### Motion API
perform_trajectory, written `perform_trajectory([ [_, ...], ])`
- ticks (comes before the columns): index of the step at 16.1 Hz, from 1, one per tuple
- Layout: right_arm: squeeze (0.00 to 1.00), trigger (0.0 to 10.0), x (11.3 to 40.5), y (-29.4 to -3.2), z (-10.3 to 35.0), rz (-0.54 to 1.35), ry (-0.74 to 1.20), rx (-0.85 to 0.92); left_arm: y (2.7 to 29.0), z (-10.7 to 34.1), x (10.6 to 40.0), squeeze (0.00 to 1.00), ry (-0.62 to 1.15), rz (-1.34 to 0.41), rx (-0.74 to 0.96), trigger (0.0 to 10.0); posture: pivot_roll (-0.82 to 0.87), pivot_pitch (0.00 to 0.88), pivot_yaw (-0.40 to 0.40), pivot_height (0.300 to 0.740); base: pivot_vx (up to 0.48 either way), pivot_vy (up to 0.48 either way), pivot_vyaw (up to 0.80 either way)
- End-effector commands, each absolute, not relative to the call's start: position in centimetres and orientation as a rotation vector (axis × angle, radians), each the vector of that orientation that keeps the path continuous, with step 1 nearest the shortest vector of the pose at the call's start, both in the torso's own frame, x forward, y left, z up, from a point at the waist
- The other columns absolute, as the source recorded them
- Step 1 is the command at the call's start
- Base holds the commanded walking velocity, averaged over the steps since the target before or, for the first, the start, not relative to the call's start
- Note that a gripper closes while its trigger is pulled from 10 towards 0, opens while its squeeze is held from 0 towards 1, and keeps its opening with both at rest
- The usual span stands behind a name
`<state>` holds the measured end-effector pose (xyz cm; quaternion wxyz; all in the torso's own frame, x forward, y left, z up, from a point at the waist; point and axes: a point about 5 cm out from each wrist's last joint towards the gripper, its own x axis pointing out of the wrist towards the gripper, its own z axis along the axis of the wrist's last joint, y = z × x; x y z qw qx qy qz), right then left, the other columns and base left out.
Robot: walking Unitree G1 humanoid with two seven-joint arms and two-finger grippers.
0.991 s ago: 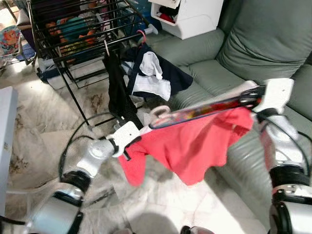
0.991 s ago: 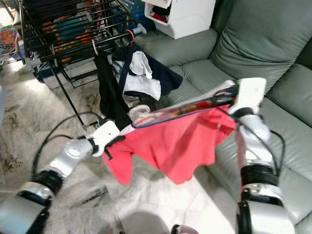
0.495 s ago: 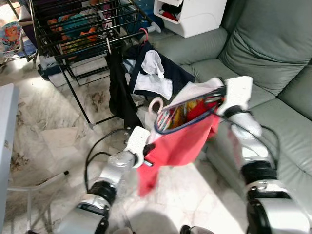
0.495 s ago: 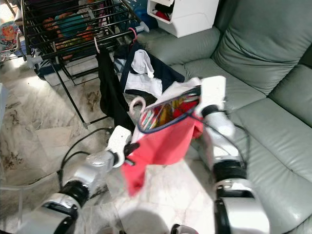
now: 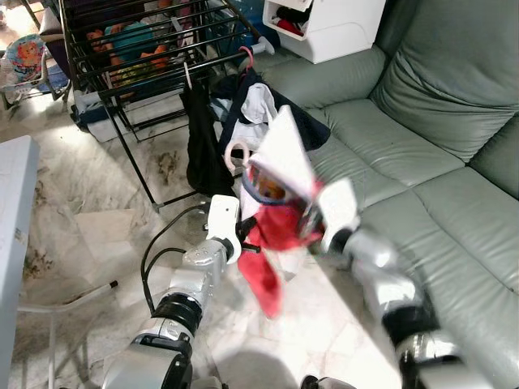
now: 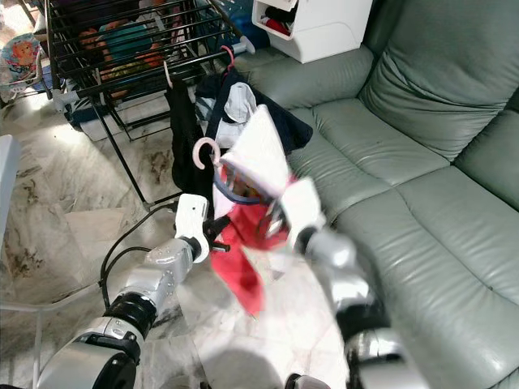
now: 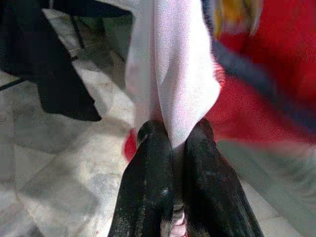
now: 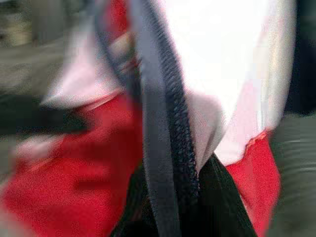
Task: Hang hanger
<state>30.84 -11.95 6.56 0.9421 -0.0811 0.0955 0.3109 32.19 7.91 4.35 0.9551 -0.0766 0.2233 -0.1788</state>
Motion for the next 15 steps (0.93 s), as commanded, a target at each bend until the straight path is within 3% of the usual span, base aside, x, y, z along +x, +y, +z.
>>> perform_trajectory([
  [1,0.00,0.0,30.4,-10.7,7.3,0.733,0.169,-0.168,8.5,6.0,33.3,0.00,0.395,-0.327,-0.178,0.0,-0.06,0.000,0.045,0.740,0.000,0.000,0.00],
  [5,0.00,0.0,28.3,-10.2,5.8,0.869,0.240,-0.237,8.7,6.3,33.6,0.00,0.396,-0.303,-0.209,0.0,-0.06,0.000,0.044,0.740,0.000,0.000,0.00],
  [6,0.00,4.3,28.6,-10.8,5.9,0.835,0.240,-0.292,8.8,6.4,33.6,0.00,0.393,-0.303,-0.205,0.0,-0.06,0.000,0.043,0.740,0.000,0.000,0.00],
  [7,0.00,10.0,28.9,-11.6,6.1,0.802,0.224,-0.348,8.8,6.5,33.7,0.00,0.383,-0.312,-0.186,0.0,-0.06,0.000,0.040,0.740,0.000,0.000,0.00],
  [8,1.00,10.0,29.3,-13.0,6.8,0.747,0.192,-0.402,9.0,6.8,33.7,0.00,0.347,-0.347,-0.119,0.0,-0.06,0.000,0.037,0.740,0.000,0.000,0.00],
  [11,1.00,10.0,29.3,-15.3,8.2,0.686,0.111,-0.445,9.7,7.0,33.6,0.00,0.317,-0.394,-0.039,0.0,-0.06,0.000,0.037,0.740,0.000,0.000,0.00],
  [15,1.00,10.0,26.5,-16.1,9.8,0.945,0.113,-0.423,11.5,6.9,33.9,0.00,0.316,-0.371,0.023,0.0,-0.07,0.000,0.048,0.740,0.000,0.000,0.00],
])
